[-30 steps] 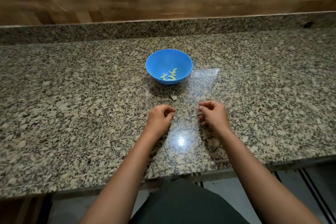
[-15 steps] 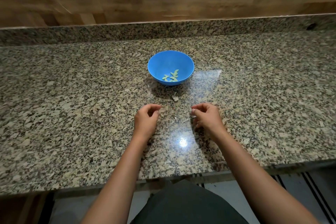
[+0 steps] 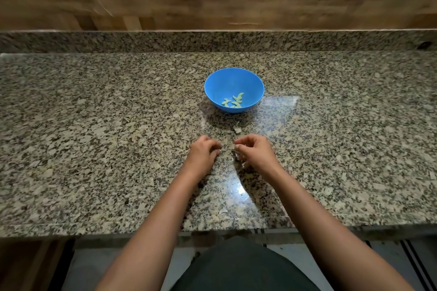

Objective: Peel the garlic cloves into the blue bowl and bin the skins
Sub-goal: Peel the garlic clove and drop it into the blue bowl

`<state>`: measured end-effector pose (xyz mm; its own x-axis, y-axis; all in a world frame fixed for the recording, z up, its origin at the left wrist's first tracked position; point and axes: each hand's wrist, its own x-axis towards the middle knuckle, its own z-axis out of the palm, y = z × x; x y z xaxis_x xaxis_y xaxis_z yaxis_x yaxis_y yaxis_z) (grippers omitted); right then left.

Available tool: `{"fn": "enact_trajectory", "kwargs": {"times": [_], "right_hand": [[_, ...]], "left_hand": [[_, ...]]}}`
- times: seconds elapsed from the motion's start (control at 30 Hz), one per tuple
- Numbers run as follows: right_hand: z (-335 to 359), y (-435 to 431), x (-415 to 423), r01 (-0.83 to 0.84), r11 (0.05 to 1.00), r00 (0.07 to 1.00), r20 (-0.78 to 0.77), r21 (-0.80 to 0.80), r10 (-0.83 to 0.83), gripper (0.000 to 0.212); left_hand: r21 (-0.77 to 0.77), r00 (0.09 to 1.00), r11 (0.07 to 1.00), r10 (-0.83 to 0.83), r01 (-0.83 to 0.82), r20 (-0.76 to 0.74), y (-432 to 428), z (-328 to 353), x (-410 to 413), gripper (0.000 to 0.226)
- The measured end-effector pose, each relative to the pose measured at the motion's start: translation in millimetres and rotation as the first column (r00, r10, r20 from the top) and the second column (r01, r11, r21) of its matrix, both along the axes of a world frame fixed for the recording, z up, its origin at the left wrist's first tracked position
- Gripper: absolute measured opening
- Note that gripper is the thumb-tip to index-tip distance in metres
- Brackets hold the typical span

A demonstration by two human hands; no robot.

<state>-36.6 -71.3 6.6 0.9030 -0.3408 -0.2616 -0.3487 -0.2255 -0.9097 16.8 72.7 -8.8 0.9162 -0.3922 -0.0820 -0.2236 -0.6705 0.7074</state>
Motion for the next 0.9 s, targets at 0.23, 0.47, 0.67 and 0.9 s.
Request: {"fn": "enact_trajectory", "kwargs": {"times": [0.23, 0.47, 0.67, 0.9], "right_hand": [[1, -4, -4, 0.025, 0.997, 1.000, -0.020, 0.079, -0.024, 0.008], [7, -5, -10, -0.013, 0.971, 1.000, -0.019, 0.238, 0.018, 0.012], [10, -2, -11, -0.054, 0.986, 0.998, 0.031, 0.157, 0.050, 0.012], [12, -4, -15, -0.122, 0.992, 0.991, 0.049, -0.017, 0.122, 0.011]], "left_hand": [[0.038, 0.992, 0.994, -0.110, 0.107, 0.069, -1, -6, 0, 0.017], [-0.423, 0.965, 0.900, -0.010, -0.105, -0.262, -10, 6, -11, 0.017], [-0.411, 0.973, 0.905, 0.020, -0.115, -0.229, -11, 11, -11, 0.021], [-0.305, 0.995, 0.952, -0.033, 0.002, -0.098, -10, 16, -13, 0.026]]}}
